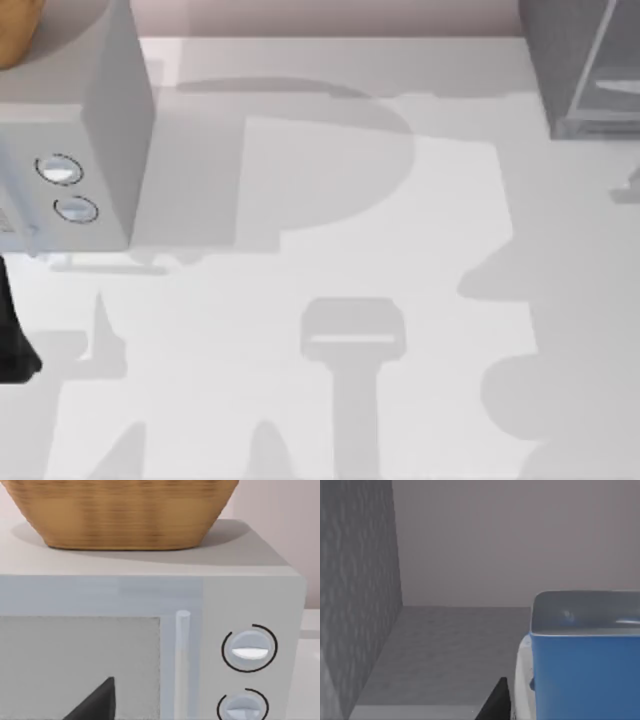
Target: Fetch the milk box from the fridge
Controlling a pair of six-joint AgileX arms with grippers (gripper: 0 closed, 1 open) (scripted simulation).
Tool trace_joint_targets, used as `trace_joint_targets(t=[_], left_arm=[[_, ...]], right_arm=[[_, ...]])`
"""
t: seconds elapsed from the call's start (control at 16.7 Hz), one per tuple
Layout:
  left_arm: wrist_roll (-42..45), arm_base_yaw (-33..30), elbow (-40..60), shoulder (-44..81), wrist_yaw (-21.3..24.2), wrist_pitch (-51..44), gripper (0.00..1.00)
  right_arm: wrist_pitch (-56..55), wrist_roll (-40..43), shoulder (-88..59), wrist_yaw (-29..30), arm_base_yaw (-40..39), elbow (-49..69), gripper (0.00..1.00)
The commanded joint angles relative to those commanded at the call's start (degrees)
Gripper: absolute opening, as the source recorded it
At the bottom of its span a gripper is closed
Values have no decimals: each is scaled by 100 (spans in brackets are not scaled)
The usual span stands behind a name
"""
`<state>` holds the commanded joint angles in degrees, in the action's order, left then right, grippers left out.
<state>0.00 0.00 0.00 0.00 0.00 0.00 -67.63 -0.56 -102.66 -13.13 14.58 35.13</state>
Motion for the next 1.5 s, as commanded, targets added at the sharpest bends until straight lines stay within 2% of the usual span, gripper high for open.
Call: trace_joint_targets(t=[0.24,0.96,1.2,1.5], left_arm=[[0,0,0,0,0,0,100],[0,0,0,0,0,0,100],[0,0,0,0,0,0,100],[0,0,0,0,0,0,100]], right_arm=[[1181,32,1847,239,-249,-609,0],[5743,34,8894,1096,-1208,-3040,0],[6596,50,10045,1275,-1414,-3441,0],[6763,56,10266,1312,-1458,-3513,0]])
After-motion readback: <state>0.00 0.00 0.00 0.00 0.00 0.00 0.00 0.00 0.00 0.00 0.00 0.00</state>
